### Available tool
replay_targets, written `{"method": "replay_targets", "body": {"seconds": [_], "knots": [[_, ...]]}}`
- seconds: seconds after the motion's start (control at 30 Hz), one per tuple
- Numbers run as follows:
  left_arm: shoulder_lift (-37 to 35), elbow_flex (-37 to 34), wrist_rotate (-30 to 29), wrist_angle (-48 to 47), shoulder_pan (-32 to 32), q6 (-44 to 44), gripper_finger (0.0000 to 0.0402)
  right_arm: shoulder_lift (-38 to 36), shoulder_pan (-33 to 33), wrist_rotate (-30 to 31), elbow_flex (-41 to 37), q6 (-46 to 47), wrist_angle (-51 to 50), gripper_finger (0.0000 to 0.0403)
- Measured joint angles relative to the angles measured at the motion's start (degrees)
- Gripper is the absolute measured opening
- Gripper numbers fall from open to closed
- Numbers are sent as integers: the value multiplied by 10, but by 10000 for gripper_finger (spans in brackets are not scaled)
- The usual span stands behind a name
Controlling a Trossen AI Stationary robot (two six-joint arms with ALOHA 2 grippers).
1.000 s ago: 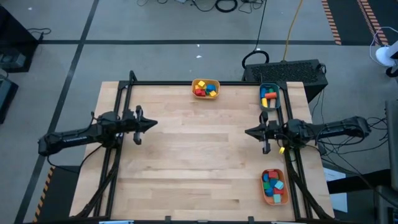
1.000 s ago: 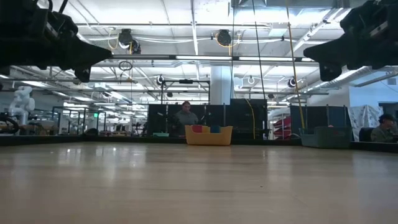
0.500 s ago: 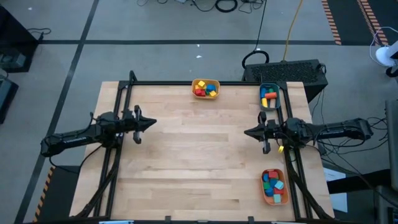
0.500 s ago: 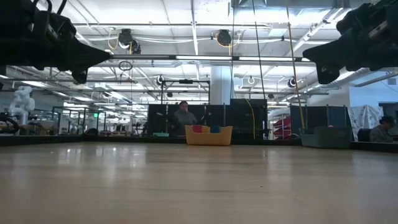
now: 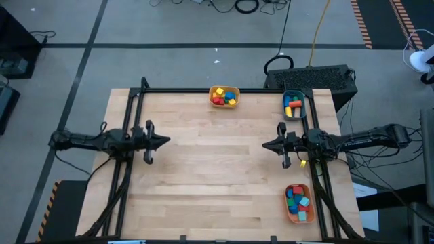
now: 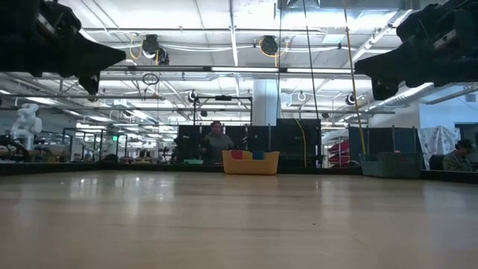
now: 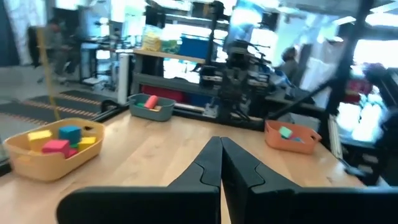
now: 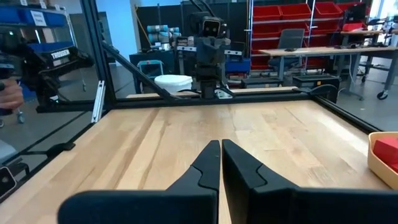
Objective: Sort blocks by size
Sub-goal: Return to Home Position
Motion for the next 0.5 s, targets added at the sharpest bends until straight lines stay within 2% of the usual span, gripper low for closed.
{"method": "replay_targets", "body": {"seconds": [0.17, 0.5], "knots": [[0, 0, 3, -1, -38, 57, 5, 0, 0, 0, 0, -19, 0, 0], [-2, 0, 51, -15, -21, 72, 5, -45, -14, 1, 0, -34, -11, 0]]}}
